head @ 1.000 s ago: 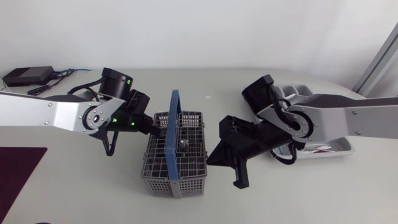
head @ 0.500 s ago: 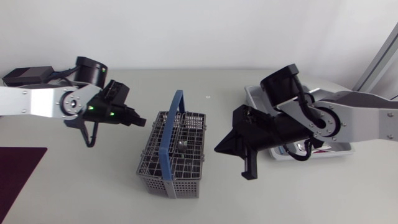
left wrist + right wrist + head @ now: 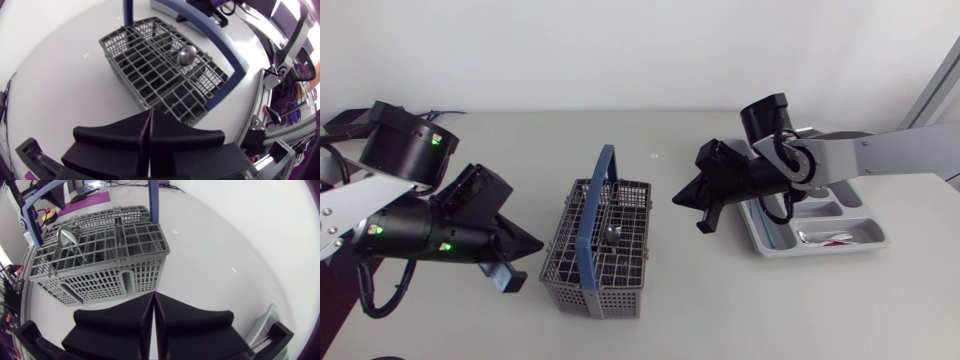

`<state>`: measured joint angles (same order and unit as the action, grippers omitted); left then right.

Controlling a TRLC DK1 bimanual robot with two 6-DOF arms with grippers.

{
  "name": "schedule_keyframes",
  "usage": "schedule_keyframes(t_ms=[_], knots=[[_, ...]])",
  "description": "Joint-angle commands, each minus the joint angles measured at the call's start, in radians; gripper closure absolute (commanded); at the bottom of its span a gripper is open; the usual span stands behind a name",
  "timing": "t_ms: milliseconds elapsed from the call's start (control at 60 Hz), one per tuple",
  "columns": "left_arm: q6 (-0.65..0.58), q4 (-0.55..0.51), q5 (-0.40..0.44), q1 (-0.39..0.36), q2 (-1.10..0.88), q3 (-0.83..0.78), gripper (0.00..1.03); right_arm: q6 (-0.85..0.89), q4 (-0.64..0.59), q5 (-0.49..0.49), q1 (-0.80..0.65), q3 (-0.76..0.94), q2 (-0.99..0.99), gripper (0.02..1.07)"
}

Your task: Unload the cutlery basket into the drawer organizer.

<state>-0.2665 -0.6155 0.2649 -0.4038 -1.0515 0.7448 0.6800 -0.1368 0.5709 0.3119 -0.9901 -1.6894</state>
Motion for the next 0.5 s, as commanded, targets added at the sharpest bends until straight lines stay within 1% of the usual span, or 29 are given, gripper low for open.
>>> schedule_keyframes(t_ms=[0, 100, 200, 250, 367, 483], knots=[[-0.019, -0.039, 0.016, -0.047, 0.019, -0.033, 1.00, -0.039, 0.019, -0.003, -0.005, -0.047, -0.052, 1.02], [-0.017, -0.072, 0.016, -0.086, 0.021, -0.035, 1.00, -0.045, 0.020, -0.005, -0.004, -0.084, -0.087, 1.02], [-0.019, -0.104, 0.016, -0.099, 0.025, -0.035, 1.00, -0.050, 0.020, -0.006, -0.005, -0.111, -0.113, 1.02], [-0.019, -0.125, 0.016, -0.121, 0.031, -0.041, 1.00, -0.051, 0.020, -0.008, -0.005, -0.124, -0.125, 1.02], [-0.019, -0.150, 0.028, -0.153, 0.038, -0.061, 1.00, -0.057, 0.022, -0.011, -0.005, -0.157, -0.158, 1.02], [-0.014, -0.148, 0.039, -0.185, 0.030, -0.084, 1.00, -0.065, 0.028, -0.017, -0.004, -0.196, -0.197, 1.02]])
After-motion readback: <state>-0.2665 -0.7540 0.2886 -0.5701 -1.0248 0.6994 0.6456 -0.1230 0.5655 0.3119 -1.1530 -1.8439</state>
